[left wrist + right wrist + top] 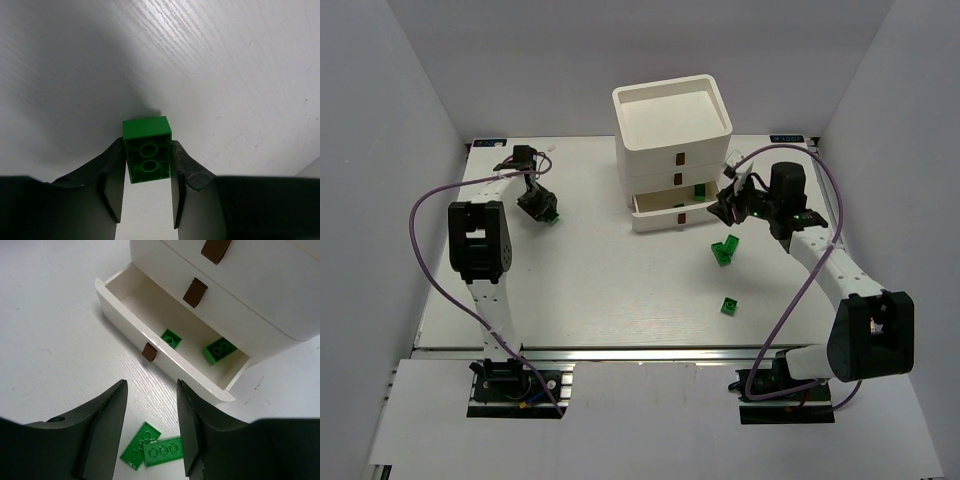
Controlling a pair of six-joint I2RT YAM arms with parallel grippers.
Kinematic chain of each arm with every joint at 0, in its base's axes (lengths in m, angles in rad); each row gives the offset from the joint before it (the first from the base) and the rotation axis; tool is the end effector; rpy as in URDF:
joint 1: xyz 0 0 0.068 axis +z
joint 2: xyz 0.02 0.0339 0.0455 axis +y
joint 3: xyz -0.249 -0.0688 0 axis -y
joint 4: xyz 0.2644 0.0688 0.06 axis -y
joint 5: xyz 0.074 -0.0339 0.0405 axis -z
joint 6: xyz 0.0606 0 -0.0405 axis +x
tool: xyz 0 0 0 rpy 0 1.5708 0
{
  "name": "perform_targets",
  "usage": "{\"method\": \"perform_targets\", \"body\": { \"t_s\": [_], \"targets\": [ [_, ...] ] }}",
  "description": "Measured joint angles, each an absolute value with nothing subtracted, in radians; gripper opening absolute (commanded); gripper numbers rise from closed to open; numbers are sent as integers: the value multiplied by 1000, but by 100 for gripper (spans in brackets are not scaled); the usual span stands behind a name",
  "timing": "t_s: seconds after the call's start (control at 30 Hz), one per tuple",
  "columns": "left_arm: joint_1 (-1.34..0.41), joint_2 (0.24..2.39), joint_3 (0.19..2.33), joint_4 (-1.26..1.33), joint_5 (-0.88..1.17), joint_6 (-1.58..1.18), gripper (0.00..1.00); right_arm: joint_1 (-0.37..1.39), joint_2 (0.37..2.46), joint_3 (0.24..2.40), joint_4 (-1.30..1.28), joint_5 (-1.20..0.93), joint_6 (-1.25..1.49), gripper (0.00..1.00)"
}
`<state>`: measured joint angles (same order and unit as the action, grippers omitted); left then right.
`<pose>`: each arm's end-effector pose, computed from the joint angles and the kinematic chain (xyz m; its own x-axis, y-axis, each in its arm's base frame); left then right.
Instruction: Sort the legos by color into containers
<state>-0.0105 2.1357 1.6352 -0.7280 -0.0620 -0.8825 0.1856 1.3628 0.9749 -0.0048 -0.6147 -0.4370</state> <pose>0.4592 -0.0011 0.1229 -0.5904 -0.7647 -0.2583 -0.7340 0.6417 -0.2222 0.3377 0.0990 0.2654 -0.0553 -0.3622 -0.9305 -0.7702 0.6085 -0.1910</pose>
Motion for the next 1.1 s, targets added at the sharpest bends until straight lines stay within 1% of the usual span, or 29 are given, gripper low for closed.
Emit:
{"method": "perform_targets", "body": {
  "t_s": [0.07, 0.1, 0.13, 0.17, 0.2, 0.23, 0.37, 0.47, 0.57, 0.67, 0.8, 0.93, 1.0, 1.07, 1.1],
  "targets": [
    [-10, 2122, 1626, -724, -59, -869, 21, 183, 1362, 971, -6, -612, -437, 48],
    [-12, 2119, 1625, -723, -55, -861, 11, 183, 1362, 970, -6, -610, -436, 42],
    [-15, 2113, 1623, -720, -48, -847, 7, 182, 1362, 970, -6, -608, -434, 33],
    [-17, 2107, 1622, -715, -36, -833, 5, 182, 1360, 970, -5, -601, -427, 20],
    [-20, 2094, 1613, -699, -10, -814, 1, 181, 1355, 966, 3, -582, -405, 2],
    [-22, 2076, 1599, -678, 24, -798, 1, 181, 1345, 958, 11, -566, -388, 0],
    [-70, 1936, 1486, -540, 211, -749, 0, 179, 1289, 901, 65, -498, -312, 0],
    [-163, 1838, 1437, -410, 329, -720, 0, 178, 1276, 880, 89, -476, -271, 0],
    [-280, 1761, 1384, -267, 403, -657, 0, 177, 1277, 876, 101, -470, -240, 0],
    [-379, 1721, 1337, -179, 452, -550, 0, 176, 1277, 872, 109, -470, -228, 0],
    [-437, 1720, 1321, -133, 472, -378, 0, 176, 1277, 869, 109, -470, -229, 0],
    [-478, 1779, 1409, -149, 441, -167, 0, 171, 1277, 869, 108, -470, -250, 0],
    [-500, 1830, 1481, -152, 410, -70, 0, 170, 1277, 869, 108, -469, -265, 6],
    [-523, 1888, 1554, -155, 380, 23, 0, 169, 1276, 869, 105, -468, -277, 16],
    [-535, 1917, 1587, -160, 365, 60, 0, 169, 1276, 869, 103, -466, -285, 17]
  ]
}}
